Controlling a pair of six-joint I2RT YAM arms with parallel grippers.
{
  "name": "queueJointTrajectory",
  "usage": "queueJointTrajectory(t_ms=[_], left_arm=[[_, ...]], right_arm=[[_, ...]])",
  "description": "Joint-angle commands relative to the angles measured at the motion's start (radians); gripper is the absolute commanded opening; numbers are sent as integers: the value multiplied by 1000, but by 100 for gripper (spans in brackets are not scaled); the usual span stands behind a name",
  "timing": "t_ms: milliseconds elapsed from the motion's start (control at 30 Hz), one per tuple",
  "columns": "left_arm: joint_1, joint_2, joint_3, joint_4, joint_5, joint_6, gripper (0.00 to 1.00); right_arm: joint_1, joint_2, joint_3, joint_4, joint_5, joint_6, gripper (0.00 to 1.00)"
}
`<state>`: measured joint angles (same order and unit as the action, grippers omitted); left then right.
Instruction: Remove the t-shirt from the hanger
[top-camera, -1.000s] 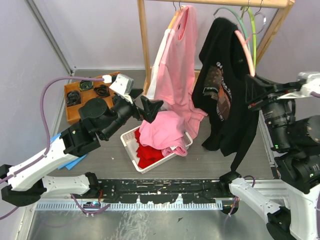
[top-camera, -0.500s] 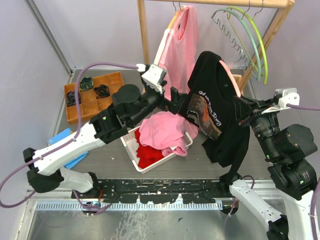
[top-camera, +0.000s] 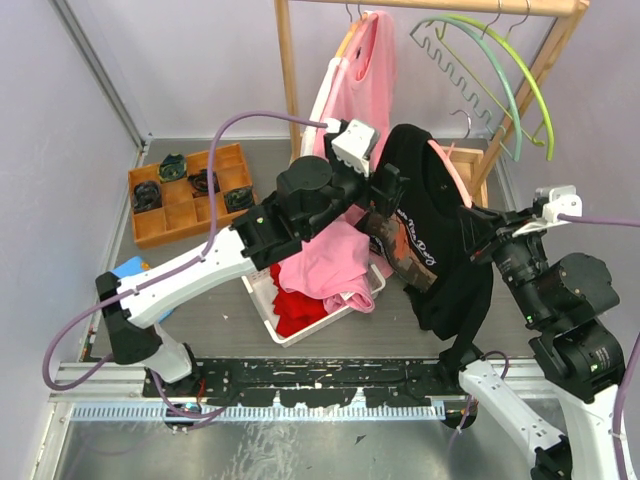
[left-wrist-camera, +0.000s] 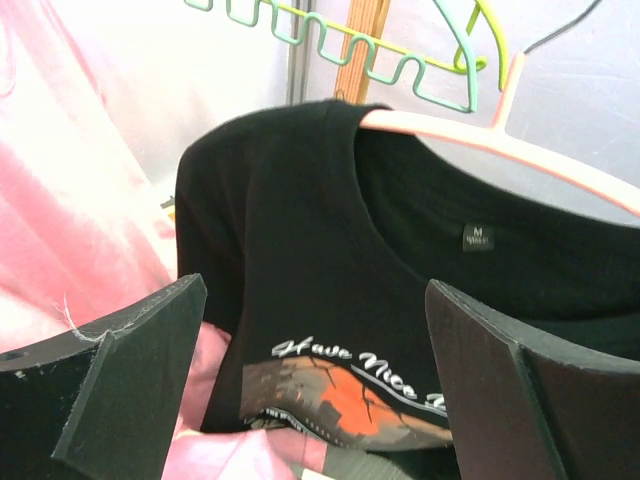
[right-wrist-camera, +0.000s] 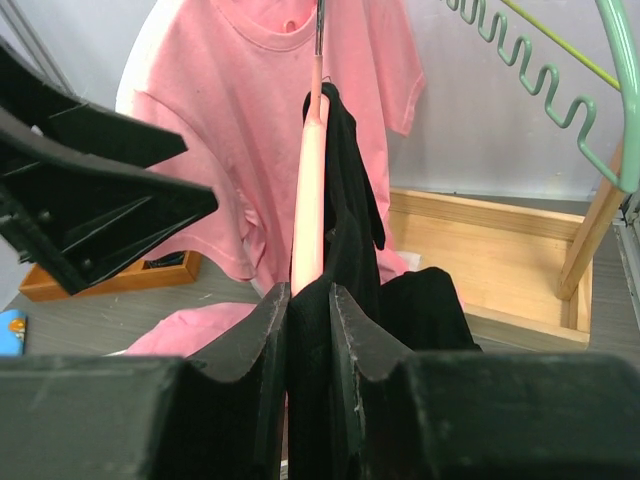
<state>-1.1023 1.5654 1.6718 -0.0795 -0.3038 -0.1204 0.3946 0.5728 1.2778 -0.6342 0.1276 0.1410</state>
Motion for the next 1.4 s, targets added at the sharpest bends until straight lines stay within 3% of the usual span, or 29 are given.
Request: queueJointTrajectory(t_ms=[0,400,500,567,900,1100,1367], left_arm=[[-2,55,72,90,2,37,98],[-2,211,216,71,-24,71,100],[-1,232,232,69,-25,74,94],[-1,241,240,69,-29,74,89],[-2,275,279,73,-41,95,42],[-1,291,317,51,-11,97,0],[-8,204,257,44,177,69,0]], right_arm=[[-14,-36,10,85,-31,19,1],[-76,-56,11,74,-119,32,1],[-93,-57,16,70,-134,32,1],[-102,-56,20,68,-146,33,1],[-149,-56,61,52,-201,31,1],[-176,-52,65,49,-216,28,1],[-190,-57,23,76,-209,34,0]])
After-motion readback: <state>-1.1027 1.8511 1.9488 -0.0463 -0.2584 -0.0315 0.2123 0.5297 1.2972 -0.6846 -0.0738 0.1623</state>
